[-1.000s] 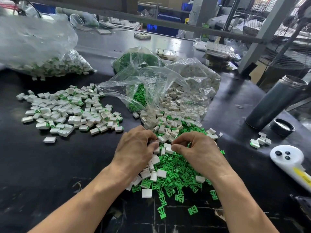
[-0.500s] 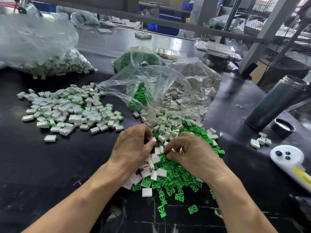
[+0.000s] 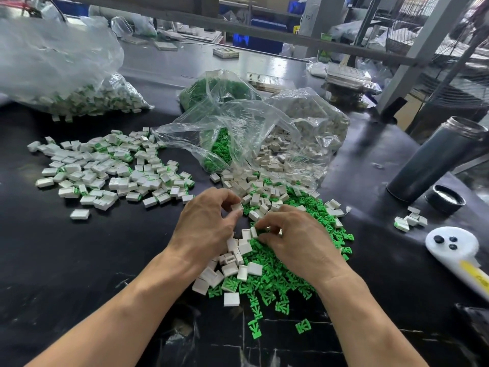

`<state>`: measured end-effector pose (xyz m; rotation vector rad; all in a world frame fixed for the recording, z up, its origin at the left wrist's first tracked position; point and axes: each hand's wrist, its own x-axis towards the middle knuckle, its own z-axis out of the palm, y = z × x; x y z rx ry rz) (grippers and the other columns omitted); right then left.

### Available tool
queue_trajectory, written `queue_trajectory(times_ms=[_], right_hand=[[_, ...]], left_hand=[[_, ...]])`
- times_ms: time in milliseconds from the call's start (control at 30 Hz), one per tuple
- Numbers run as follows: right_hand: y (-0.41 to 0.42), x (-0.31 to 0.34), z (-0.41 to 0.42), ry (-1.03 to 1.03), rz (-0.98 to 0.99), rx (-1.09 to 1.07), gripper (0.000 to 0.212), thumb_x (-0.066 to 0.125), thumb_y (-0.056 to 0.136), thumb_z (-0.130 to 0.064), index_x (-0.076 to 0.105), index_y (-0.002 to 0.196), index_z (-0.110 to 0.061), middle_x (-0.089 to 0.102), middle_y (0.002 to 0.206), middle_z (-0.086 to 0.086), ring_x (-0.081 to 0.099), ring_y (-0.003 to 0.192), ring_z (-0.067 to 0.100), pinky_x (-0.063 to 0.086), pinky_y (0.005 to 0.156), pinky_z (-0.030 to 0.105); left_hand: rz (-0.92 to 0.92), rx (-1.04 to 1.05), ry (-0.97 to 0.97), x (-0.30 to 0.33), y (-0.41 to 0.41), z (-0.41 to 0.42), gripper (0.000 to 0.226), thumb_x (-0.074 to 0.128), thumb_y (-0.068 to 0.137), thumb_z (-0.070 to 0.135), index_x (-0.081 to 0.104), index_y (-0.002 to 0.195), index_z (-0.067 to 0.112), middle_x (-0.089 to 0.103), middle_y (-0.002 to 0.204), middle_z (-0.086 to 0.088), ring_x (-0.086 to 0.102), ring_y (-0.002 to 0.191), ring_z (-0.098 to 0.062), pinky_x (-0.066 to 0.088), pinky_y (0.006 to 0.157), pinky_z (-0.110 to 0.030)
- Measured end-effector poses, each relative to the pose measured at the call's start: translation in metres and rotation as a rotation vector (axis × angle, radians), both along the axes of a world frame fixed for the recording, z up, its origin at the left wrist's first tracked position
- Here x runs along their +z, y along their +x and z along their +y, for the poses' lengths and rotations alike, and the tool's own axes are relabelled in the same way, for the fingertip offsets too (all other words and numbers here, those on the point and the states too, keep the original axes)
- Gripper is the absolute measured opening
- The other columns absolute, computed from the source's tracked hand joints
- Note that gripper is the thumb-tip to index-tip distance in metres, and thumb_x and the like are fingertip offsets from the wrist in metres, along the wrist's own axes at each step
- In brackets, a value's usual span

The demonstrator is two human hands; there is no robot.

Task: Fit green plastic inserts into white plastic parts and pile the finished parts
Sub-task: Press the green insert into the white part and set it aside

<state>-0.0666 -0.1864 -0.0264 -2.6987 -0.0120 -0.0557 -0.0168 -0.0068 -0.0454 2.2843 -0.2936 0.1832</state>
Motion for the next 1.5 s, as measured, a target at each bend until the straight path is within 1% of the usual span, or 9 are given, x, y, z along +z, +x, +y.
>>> queue_trajectory(times_ms=[233,433,500,633,800,1000,1267,1367,1500], right_hand=[[0.001,-0.001,0.001,-0.011,-0.013,0.017,0.012,0.073,0.092,-0.043,0.067,0.100,-0.036,0.056,0.102,-0.019,0.055,0.096,0.004,0.043,0.086,0.027],[-0.001,-0.003,0.000,0.078,-0.069,0.027,0.016,0.072,0.094,-0.038,0.057,0.091,-0.036,0.058,0.093,-0.020,0.055,0.081,-0.007,0.040,0.073,0.013],[0.000,-0.005,-0.001,0.215,-0.108,-0.007,0.013,0.074,0.094,-0.034,0.061,0.093,-0.036,0.062,0.087,-0.019,0.059,0.080,-0.008,0.044,0.065,0.008],[0.002,-0.008,-0.004,0.572,-0.165,-0.079,0.012,0.077,0.093,-0.023,0.074,0.100,-0.033,0.072,0.087,-0.016,0.065,0.082,-0.007,0.048,0.069,0.006],[0.004,-0.005,-0.003,1.002,-0.213,-0.114,0.011,0.079,0.089,-0.015,0.081,0.092,-0.025,0.076,0.080,-0.008,0.062,0.063,0.000,0.047,0.059,0.011],[0.006,-0.005,-0.001,1.241,-0.165,-0.144,0.008,0.080,0.083,-0.017,0.080,0.091,-0.015,0.069,0.069,0.007,0.056,0.056,0.014,0.047,0.047,0.023],[0.006,-0.007,0.000,1.243,-0.164,-0.103,0.011,0.081,0.081,-0.026,0.081,0.090,-0.021,0.072,0.075,0.009,0.059,0.058,0.015,0.048,0.047,0.023],[0.005,-0.008,-0.001,1.235,-0.163,-0.091,0.006,0.080,0.086,-0.023,0.080,0.093,-0.022,0.073,0.078,0.009,0.061,0.061,0.014,0.049,0.049,0.023],[0.005,-0.009,0.000,1.227,-0.172,-0.075,0.006,0.080,0.087,-0.022,0.080,0.093,-0.021,0.072,0.077,0.009,0.061,0.061,0.015,0.049,0.050,0.024]], left_hand=[[0.007,-0.017,0.007,0.001,0.000,0.000,0.007,0.071,0.095,0.036,0.070,0.101,0.036,0.060,0.089,0.020,0.054,0.074,0.005,0.034,0.063,-0.010],[0.022,-0.030,-0.020,0.001,-0.001,0.000,0.010,0.071,0.094,0.036,0.070,0.104,0.034,0.062,0.091,0.019,0.058,0.076,0.003,0.041,0.066,-0.013],[0.023,-0.038,-0.039,0.001,-0.001,0.000,0.011,0.072,0.094,0.036,0.070,0.104,0.035,0.062,0.091,0.019,0.058,0.076,0.005,0.040,0.064,-0.009],[0.035,-0.065,-0.199,0.001,-0.003,0.000,0.016,0.077,0.090,0.023,0.071,0.100,0.034,0.064,0.085,0.018,0.057,0.079,0.012,0.045,0.066,-0.005],[0.114,-0.137,-0.441,0.004,-0.002,-0.002,0.020,0.081,0.087,0.016,0.074,0.098,0.032,0.074,0.090,0.017,0.067,0.082,-0.002,0.052,0.073,-0.015],[0.168,-0.218,-0.569,0.006,-0.004,-0.004,0.021,0.079,0.088,0.011,0.075,0.102,0.026,0.077,0.097,0.008,0.074,0.093,-0.010,0.059,0.084,-0.023],[0.182,-0.256,-0.619,0.009,-0.007,-0.005,0.022,0.076,0.090,0.009,0.074,0.108,0.023,0.077,0.096,0.003,0.073,0.091,-0.009,0.053,0.076,-0.015],[0.184,-0.287,-0.647,0.010,-0.009,-0.004,0.033,0.074,0.092,0.012,0.072,0.119,0.031,0.075,0.096,0.001,0.072,0.091,-0.009,0.054,0.077,-0.017],[0.212,-0.296,-0.695,0.012,-0.009,-0.004,0.027,0.071,0.095,0.010,0.075,0.116,0.027,0.078,0.099,-0.001,0.074,0.092,-0.016,0.058,0.077,-0.021]])
